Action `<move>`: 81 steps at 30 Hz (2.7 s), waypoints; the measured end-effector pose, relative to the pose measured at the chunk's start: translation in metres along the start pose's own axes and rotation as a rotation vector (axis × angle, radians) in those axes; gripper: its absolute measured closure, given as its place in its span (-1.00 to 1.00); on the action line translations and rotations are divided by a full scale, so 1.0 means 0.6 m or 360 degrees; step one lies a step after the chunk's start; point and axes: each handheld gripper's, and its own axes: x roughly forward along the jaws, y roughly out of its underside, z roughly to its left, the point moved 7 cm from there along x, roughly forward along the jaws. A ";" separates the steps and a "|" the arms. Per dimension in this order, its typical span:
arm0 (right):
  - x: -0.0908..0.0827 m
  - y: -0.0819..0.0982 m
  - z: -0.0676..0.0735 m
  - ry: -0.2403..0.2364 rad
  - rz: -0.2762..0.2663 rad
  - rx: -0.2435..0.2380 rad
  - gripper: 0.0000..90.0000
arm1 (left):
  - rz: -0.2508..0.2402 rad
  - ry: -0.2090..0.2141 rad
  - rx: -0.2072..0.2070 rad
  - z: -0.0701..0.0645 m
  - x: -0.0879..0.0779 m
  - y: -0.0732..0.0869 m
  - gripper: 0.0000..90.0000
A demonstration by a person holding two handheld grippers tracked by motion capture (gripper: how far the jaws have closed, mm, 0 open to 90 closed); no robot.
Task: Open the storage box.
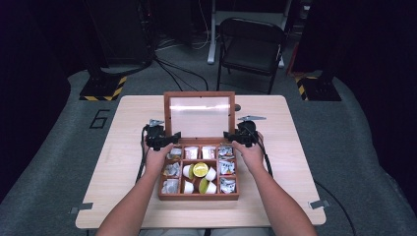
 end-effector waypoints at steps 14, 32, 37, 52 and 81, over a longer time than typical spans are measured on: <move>0.004 0.002 -0.006 -0.0069 0.0009 0.0074 0.17 | 0.0025 0.0013 -0.0021 0.000 0.008 0.000 -0.33; 0.013 0.007 -0.016 -0.0117 0.0045 0.0166 0.15 | 0.0059 0.0070 -0.0057 0.009 0.019 0.002 -0.33; 0.016 0.009 -0.019 -0.0132 0.0064 0.0196 0.15 | 0.0074 0.0080 -0.0070 0.010 0.021 0.002 -0.33; 0.030 0.017 -0.031 -0.0187 0.0096 0.0337 0.12 | 0.0156 0.0163 -0.0217 0.019 0.032 0.011 -0.34; 0.039 0.025 -0.037 -0.0216 0.0137 0.0470 0.11 | 0.0242 0.0216 -0.0328 0.026 0.038 0.017 -0.34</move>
